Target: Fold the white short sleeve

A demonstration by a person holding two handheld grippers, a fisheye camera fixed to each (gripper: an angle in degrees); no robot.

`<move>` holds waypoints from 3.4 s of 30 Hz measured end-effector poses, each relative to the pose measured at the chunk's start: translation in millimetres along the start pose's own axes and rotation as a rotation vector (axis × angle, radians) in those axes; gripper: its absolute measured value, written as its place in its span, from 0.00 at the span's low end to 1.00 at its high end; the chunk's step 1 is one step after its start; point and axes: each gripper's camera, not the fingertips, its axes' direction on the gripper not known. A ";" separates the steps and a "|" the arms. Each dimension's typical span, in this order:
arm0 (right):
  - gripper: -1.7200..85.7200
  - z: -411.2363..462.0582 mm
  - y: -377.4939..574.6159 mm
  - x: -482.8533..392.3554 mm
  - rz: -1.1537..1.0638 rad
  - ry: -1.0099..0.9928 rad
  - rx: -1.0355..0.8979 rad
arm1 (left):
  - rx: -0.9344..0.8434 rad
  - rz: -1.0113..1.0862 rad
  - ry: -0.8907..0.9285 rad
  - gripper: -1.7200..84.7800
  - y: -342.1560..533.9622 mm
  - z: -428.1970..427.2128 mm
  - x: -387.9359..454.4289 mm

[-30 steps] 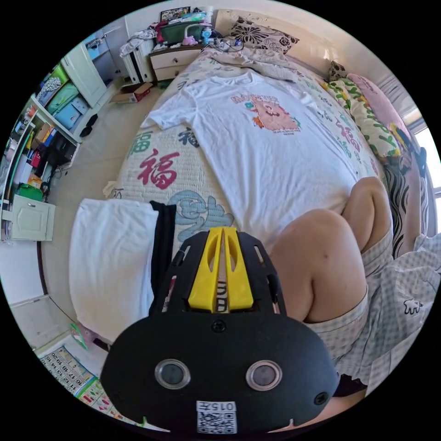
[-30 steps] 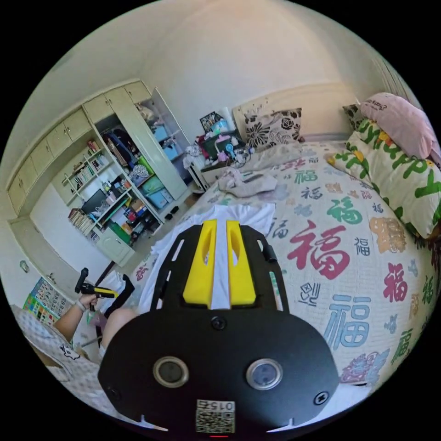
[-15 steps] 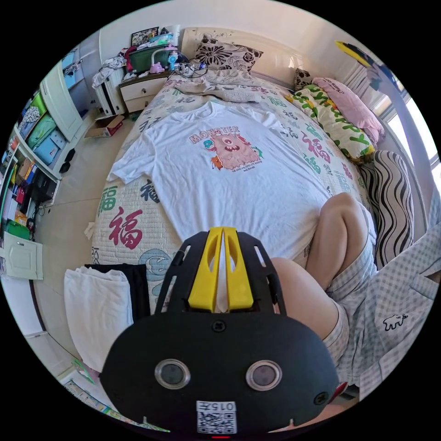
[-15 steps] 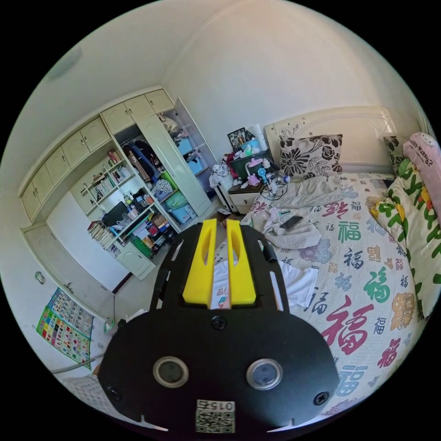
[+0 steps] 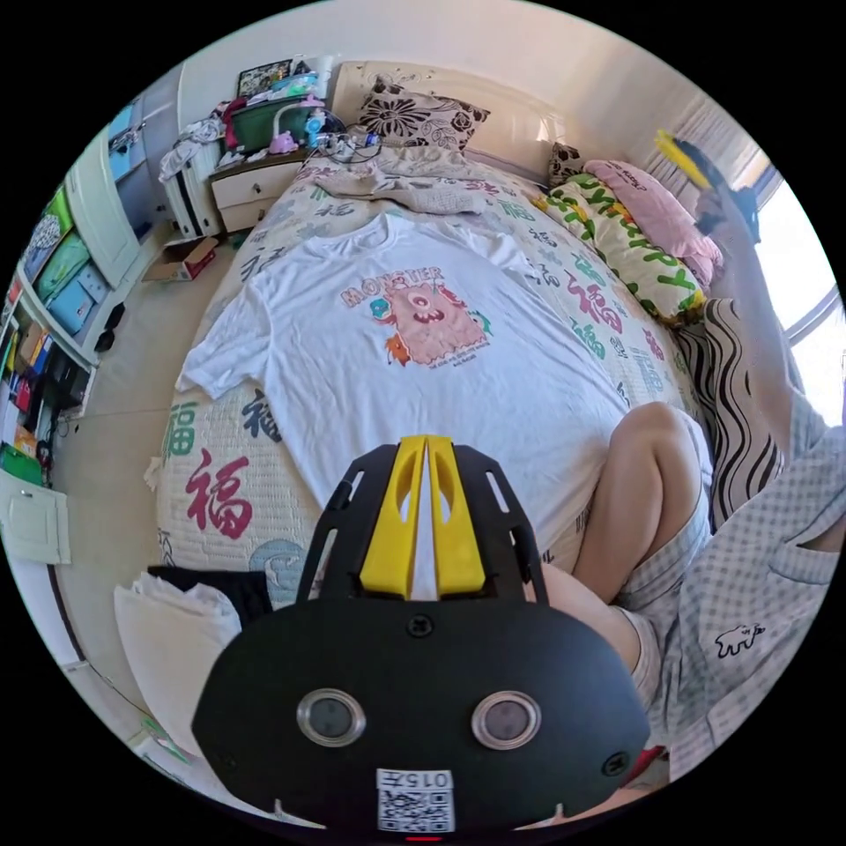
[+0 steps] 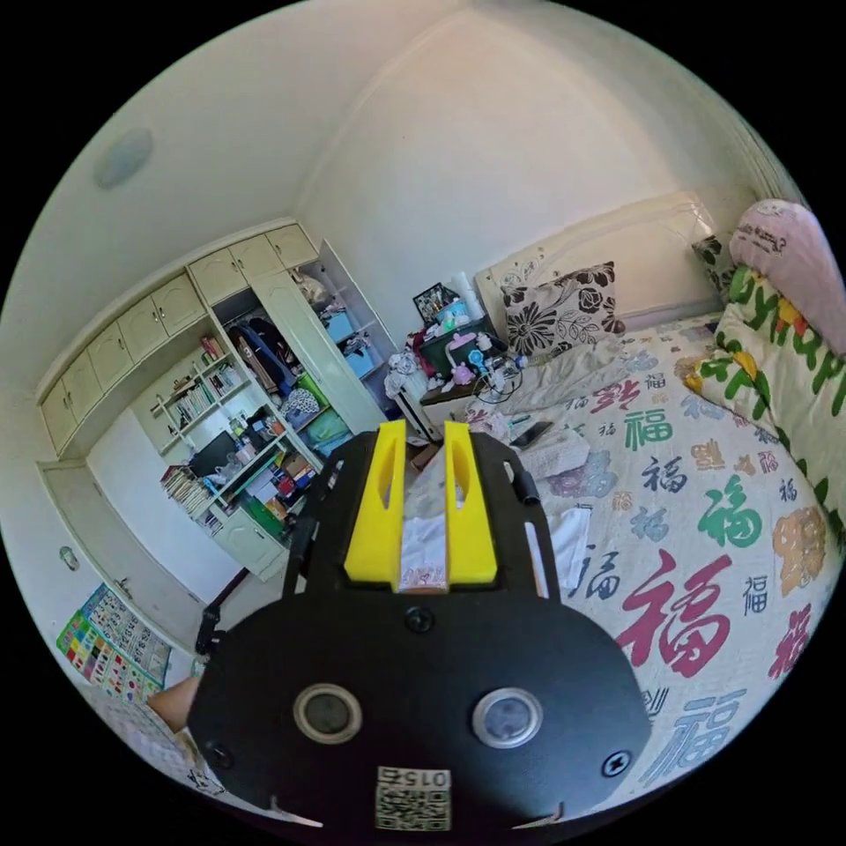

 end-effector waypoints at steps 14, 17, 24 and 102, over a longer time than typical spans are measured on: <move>0.13 196.1 74.7 136.4 0.356 0.459 -0.303 | 0.077 0.490 0.078 0.08 -389.5 174.9 75.3; 0.13 226.0 67.1 140.9 0.318 0.521 -0.405 | 0.018 0.465 0.112 0.10 -459.7 235.9 101.1; 0.04 248.6 44.8 131.3 0.233 0.589 -0.398 | -0.151 0.482 0.061 0.07 -523.4 331.2 135.6; 0.02 371.0 -62.1 -234.4 -0.540 0.220 -1.009 | -0.001 0.132 0.102 0.03 -287.4 132.1 -181.5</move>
